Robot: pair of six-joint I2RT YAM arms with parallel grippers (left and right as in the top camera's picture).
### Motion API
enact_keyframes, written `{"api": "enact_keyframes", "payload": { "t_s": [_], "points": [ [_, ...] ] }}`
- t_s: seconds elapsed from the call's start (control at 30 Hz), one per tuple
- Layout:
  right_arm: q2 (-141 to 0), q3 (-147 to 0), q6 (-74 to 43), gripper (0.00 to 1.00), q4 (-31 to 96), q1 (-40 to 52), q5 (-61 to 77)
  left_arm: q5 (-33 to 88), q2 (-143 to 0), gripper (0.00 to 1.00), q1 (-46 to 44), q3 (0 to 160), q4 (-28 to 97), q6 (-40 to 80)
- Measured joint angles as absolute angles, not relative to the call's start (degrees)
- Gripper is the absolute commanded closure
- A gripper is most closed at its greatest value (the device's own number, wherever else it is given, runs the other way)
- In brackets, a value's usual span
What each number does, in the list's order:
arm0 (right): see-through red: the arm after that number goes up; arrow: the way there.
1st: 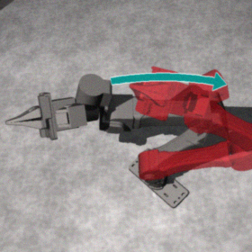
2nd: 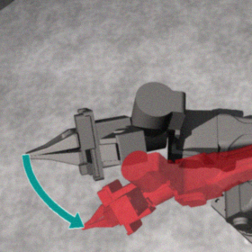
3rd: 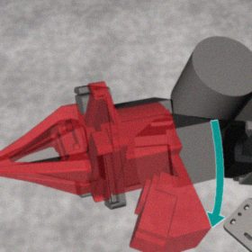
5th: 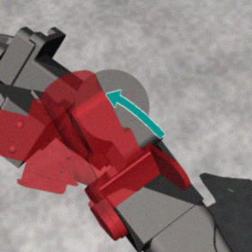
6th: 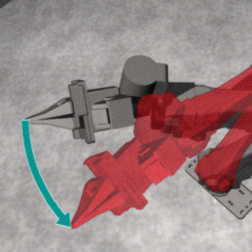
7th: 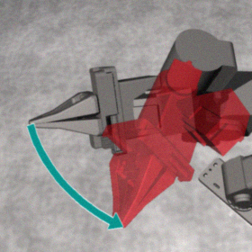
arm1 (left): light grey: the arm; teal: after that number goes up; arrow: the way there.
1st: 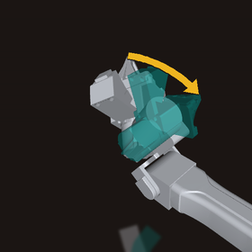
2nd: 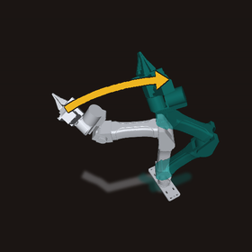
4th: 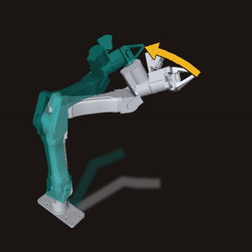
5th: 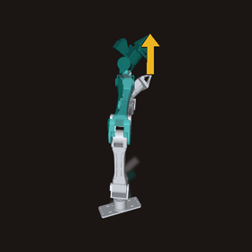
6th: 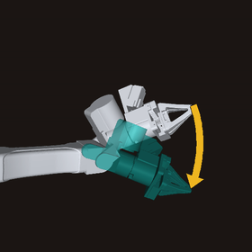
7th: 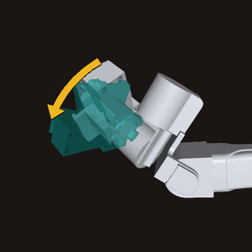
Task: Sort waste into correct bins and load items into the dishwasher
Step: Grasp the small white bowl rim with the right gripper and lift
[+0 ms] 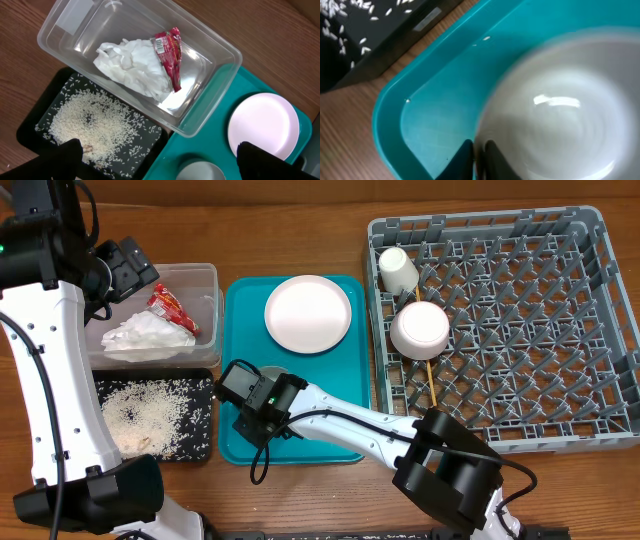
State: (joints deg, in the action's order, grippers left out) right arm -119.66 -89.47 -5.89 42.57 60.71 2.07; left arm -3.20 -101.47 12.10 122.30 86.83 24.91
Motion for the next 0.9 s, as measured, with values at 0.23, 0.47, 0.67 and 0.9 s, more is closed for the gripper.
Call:
{"api": "enact_keyframes", "payload": {
  "t_s": [0.23,0.47,0.67,0.9],
  "points": [
    [-119.63,-90.3,-5.76,0.96,43.29,60.69,0.6,-3.22,-101.47,0.0,12.1,122.3,86.83,24.91],
    [-115.31,-92.25,-6.02,0.96,47.2,60.29,0.62,-3.22,-101.47,0.0,12.1,122.3,86.83,24.91],
    [-103.5,-92.95,-9.19,0.96,58.48,57.76,1.1,-3.22,-101.47,0.0,12.1,122.28,86.83,24.91],
    [-89.49,-93.1,-15.64,0.96,65.87,46.46,5.87,-3.22,-101.47,0.0,12.1,122.3,86.83,24.91]
  ]
}}
